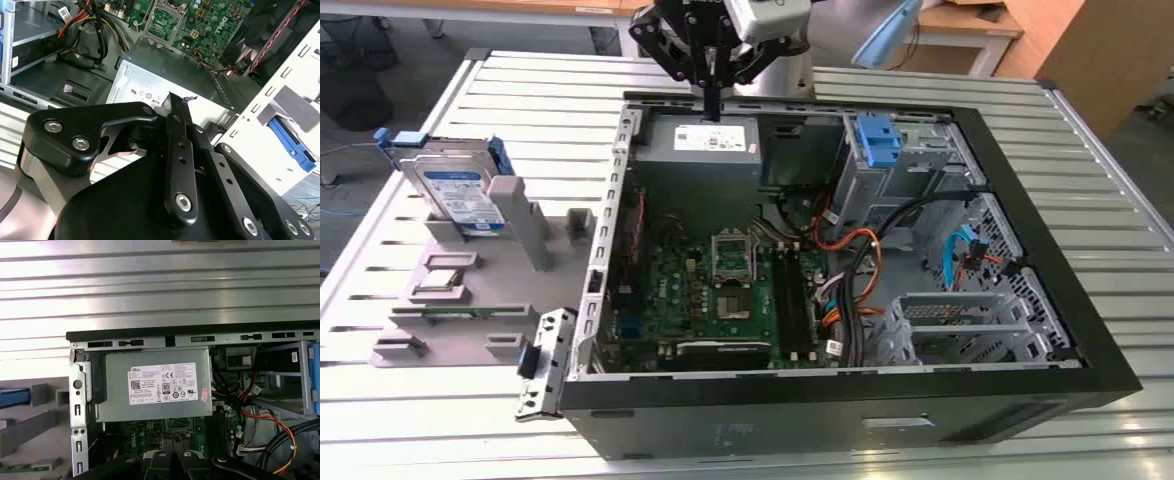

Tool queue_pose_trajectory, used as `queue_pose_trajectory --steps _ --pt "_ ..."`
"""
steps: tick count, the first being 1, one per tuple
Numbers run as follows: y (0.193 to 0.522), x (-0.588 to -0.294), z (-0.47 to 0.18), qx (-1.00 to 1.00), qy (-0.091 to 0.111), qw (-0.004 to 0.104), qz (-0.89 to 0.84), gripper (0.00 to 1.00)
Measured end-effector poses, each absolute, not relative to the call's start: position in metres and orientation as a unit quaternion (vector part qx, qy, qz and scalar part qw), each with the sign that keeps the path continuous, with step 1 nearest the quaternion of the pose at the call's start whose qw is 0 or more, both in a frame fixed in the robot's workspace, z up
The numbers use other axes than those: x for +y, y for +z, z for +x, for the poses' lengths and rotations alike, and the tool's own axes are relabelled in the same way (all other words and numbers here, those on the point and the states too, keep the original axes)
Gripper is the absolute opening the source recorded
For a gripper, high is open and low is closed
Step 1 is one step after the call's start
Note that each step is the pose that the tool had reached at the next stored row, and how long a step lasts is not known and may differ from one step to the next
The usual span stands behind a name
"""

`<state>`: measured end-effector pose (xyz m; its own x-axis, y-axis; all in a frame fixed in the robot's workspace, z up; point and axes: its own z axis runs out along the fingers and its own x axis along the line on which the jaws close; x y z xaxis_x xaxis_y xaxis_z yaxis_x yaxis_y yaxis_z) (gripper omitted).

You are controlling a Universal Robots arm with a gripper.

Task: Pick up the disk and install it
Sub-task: 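Reach for the disk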

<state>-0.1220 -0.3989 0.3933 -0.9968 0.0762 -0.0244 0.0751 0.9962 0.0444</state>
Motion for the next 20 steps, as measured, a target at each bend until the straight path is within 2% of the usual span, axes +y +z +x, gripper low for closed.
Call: queue_pose_trajectory --steps 20 --pt "0.3933 -0.3989 -0.1295 0.999 0.022 0.013 0.038 0.10"
